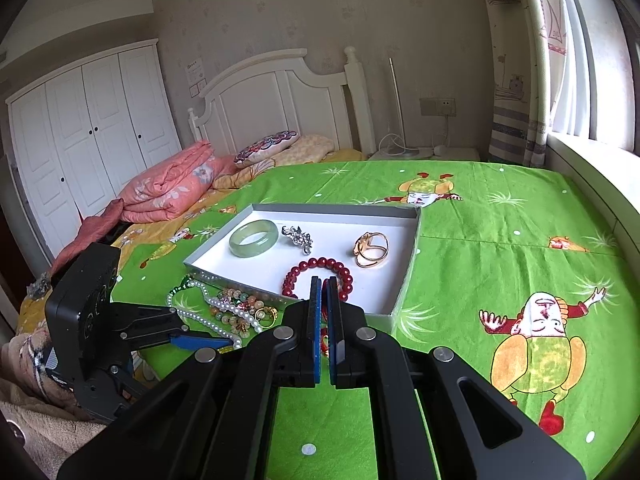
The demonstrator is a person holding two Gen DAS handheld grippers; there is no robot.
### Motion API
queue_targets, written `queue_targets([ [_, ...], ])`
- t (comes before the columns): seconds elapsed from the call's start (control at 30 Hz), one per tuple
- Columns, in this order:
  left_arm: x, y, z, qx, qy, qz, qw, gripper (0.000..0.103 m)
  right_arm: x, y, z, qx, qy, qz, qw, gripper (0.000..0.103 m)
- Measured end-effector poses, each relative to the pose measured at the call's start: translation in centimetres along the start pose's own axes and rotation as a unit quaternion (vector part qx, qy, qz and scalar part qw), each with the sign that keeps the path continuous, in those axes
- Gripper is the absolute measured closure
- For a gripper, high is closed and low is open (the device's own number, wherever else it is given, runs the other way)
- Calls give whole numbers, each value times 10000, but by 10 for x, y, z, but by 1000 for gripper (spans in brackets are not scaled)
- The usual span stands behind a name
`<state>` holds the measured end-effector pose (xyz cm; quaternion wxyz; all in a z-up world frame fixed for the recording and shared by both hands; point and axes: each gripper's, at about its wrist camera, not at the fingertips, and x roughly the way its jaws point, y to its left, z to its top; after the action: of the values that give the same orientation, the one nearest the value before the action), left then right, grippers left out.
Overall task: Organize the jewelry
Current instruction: 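Carry the gold bangle and red string bracelet into the tray and open both tools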
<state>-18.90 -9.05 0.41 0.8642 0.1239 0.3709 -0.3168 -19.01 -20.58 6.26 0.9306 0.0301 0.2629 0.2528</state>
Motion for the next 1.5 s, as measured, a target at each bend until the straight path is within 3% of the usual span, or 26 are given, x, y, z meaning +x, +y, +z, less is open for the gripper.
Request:
queue_targets([
  [0.17,-18,-5,6,-172,-140,-783,9967,45,-2,1,3,-18,-37,2,10000,99],
  [0.27,-26,-2,14,-291,-299,-883,9952,45,-2,2,6,-48,-57,-16,10000,99],
  [0.6,-32,29,47,-252,-525,-215,9981,45,6,14,38,-341,-216,-12,9992,99],
  [1.03,-7,108,80,-965,-508,706,9915,45,75,20,87,-556,-61,-125,9984,99],
  [1.23,19,116,81,-941,-275,998,9902,45,124,15,98,-449,244,-171,9985,99],
  [1.5,47,126,73,-938,121,1189,9884,44,186,-11,90,-296,905,-584,9937,99],
])
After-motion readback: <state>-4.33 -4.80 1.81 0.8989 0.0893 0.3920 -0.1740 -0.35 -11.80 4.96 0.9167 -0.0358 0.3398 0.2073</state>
